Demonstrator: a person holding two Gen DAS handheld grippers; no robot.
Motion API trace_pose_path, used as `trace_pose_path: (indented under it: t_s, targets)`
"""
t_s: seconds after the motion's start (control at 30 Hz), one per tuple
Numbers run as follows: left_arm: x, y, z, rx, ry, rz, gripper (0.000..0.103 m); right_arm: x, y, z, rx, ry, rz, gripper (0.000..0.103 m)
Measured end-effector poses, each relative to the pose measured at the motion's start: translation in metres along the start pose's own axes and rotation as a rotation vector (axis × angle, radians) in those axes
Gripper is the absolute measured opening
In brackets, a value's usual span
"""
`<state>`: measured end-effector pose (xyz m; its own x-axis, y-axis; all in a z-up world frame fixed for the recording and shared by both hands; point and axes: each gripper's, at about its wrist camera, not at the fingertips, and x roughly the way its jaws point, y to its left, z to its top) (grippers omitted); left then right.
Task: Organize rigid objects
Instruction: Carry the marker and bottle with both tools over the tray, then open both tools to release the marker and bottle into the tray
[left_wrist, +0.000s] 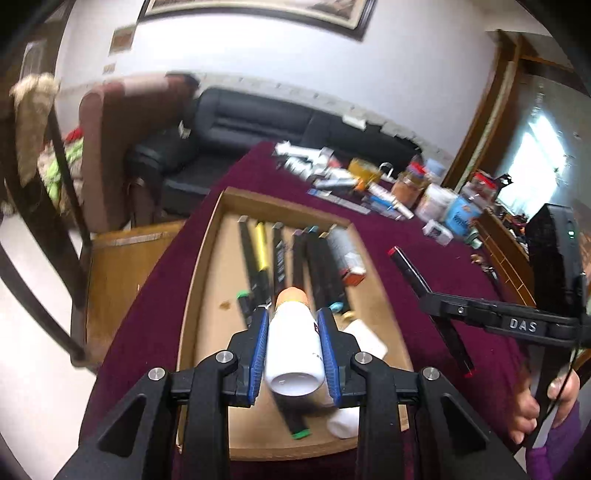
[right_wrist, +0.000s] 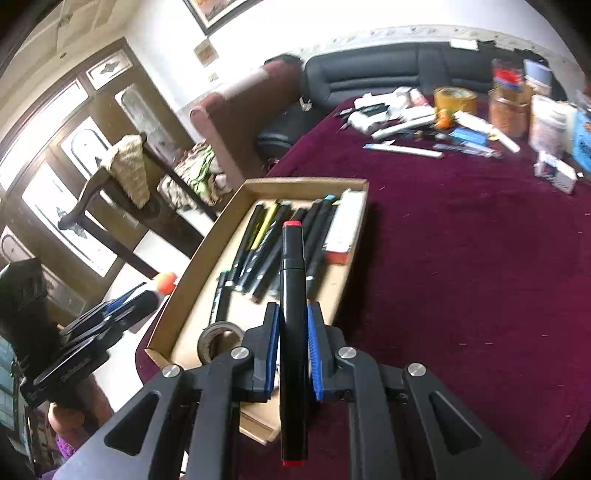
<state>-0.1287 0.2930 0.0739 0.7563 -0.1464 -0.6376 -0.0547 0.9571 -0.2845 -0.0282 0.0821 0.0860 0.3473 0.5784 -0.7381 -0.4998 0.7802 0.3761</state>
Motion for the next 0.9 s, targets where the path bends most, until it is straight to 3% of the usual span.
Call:
trace_pose_path:
  t_s: [0.37,0.43,0.5,0.6,0.8,0.9]
  targets:
    - [0.042,0.03,-0.013,-0.074,0.104,0.058,0.029,0.069,0.017,0.015,0.05,0.135,0.039,0.015]
    - [0.044,0.034,-0.014,-0.086,0.111,0.046,0.034,0.078,0.022,0.021,0.062,0.148,0.053,0.015]
    - [0.04,0.035,-0.011,-0.09,0.095,0.017,0.055,0.085,0.025,0.029,0.072,0.155,0.064,0.015]
    - [0.027,0.033,-0.01,-0.091,0.055,-0.02,0.073,0.1,0.033,0.043,0.09,0.174,0.093,0.015]
    - [-0.003,0.031,-0.014,-0.078,-0.005,-0.053,0.078,0.141,0.048,0.07,0.127,0.219,0.114,0.015]
    - [-0.014,0.033,-0.018,-0.058,-0.026,-0.023,0.08,0.162,0.056,0.082,0.134,0.237,0.104,0.015]
